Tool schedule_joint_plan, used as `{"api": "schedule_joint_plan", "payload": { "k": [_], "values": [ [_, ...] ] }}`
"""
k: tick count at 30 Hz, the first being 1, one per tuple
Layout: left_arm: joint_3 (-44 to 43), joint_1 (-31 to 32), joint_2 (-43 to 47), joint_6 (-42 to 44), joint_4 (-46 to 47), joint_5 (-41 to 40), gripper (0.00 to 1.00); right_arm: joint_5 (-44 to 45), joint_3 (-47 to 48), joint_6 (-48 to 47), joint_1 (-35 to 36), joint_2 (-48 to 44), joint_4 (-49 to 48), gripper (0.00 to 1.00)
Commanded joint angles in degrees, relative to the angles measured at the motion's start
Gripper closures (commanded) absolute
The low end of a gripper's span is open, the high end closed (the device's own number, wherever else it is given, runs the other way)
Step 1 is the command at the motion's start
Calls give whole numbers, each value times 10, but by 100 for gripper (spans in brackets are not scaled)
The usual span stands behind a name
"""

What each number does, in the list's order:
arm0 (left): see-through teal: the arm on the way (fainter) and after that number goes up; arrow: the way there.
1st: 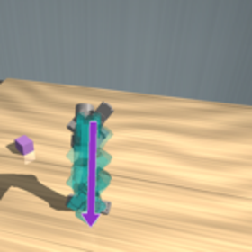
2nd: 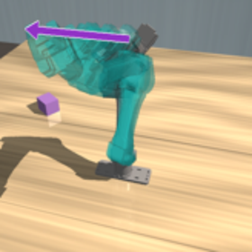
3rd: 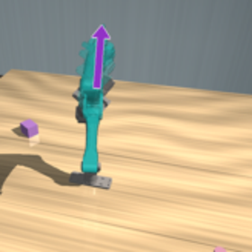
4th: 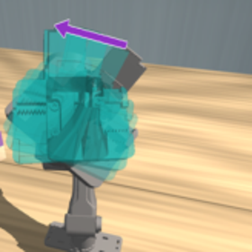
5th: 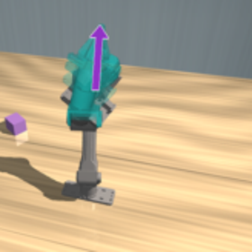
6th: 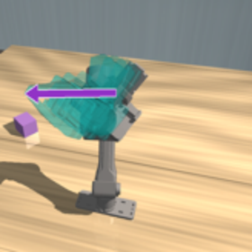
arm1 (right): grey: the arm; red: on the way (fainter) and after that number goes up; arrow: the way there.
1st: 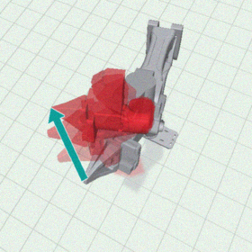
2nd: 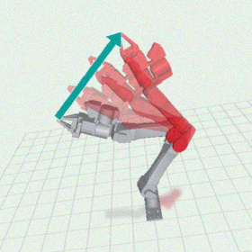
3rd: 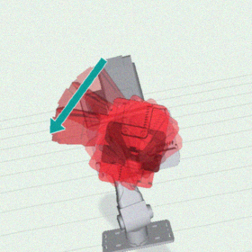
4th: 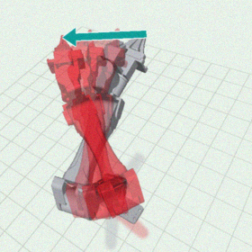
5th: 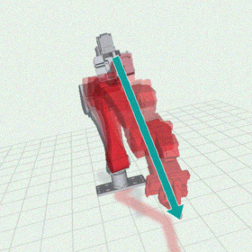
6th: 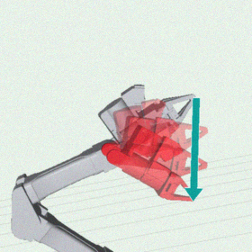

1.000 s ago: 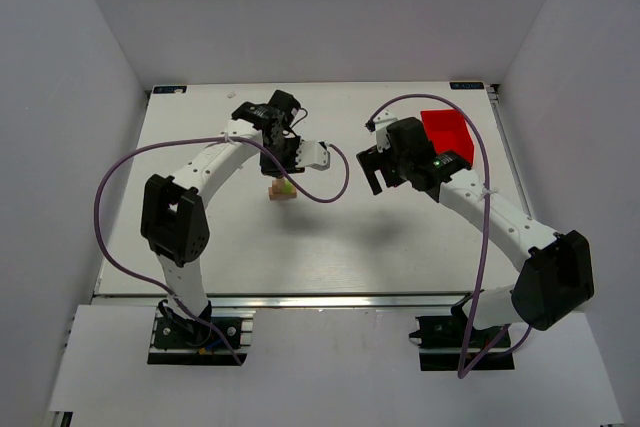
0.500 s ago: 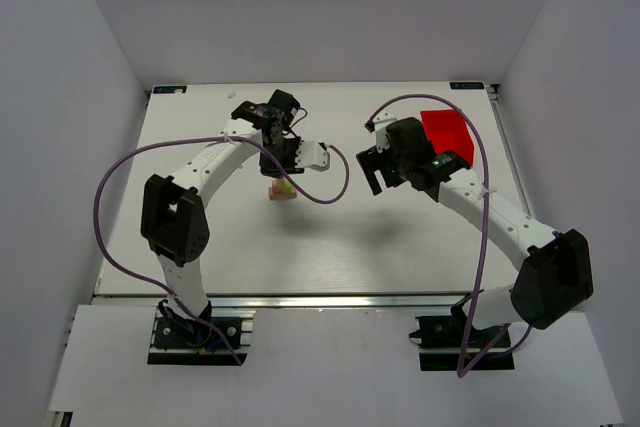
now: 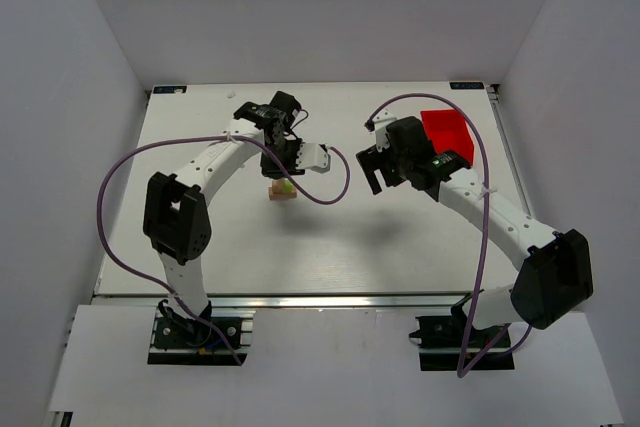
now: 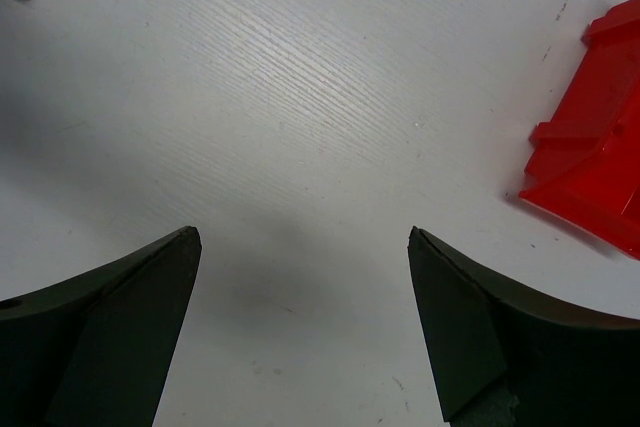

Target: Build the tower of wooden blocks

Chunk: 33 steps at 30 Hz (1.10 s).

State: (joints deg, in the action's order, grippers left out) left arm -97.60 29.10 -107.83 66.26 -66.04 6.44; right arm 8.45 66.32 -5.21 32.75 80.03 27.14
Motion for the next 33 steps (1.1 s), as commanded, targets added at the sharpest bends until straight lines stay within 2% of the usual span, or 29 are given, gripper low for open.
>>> {"api": "schedule_joint_plan", "payload": {
  "k": [1,9,33],
  "values": [
    [-11,2,5,12,-8,13,100,-2,26,-8,2,1,1,11],
    [-15,0,7,16,-14,16,93,3,28,-7,1,1,5,10],
    [4,3,7,12,7,9,93,9,26,-5,2,5,8,11]
  ]
}}
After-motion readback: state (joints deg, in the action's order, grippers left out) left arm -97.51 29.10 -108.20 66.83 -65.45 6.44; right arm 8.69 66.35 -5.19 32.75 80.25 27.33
